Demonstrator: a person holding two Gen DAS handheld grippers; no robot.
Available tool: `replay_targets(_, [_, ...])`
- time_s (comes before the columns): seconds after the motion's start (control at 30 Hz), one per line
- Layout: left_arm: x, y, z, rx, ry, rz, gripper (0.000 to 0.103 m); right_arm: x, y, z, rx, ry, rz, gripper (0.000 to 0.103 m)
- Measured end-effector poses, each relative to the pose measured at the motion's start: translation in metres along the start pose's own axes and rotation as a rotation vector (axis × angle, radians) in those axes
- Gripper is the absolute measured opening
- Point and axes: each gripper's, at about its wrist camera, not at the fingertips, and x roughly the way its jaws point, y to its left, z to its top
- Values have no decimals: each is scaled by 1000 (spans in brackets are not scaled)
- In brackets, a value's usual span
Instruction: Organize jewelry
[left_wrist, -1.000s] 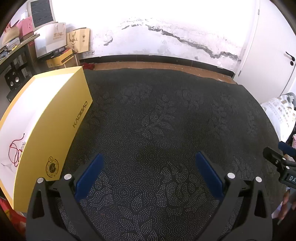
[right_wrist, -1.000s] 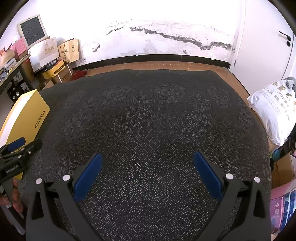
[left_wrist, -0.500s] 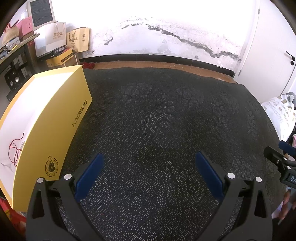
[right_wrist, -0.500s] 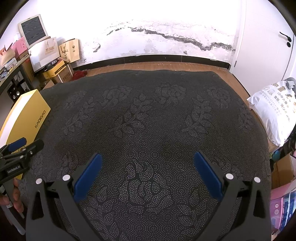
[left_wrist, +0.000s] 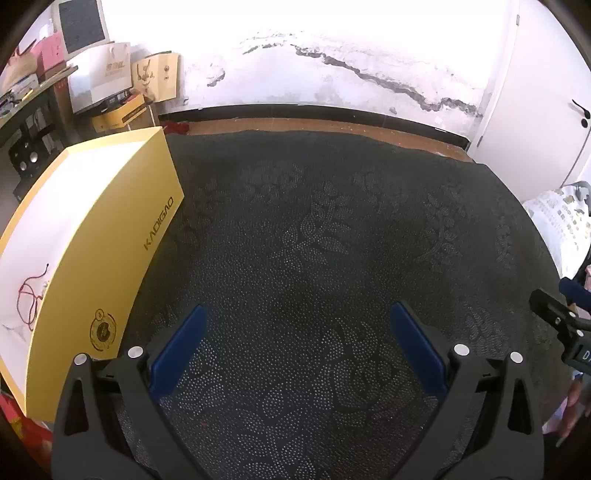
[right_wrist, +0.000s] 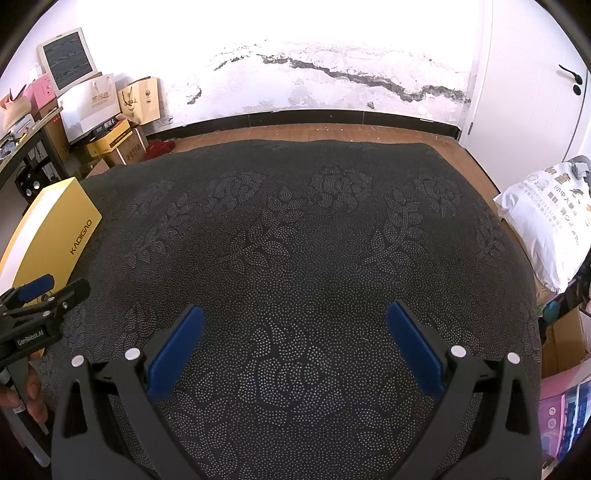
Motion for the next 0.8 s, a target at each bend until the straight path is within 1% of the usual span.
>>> replay_targets(0.67, [-1,1,0,5,-3,-5,97,-2,1,-2,-6,-3,0,96])
replay_targets(0.8, [-2,-1,1,20,-4,-10,97,-2,0,-1,-7,-3,1,96])
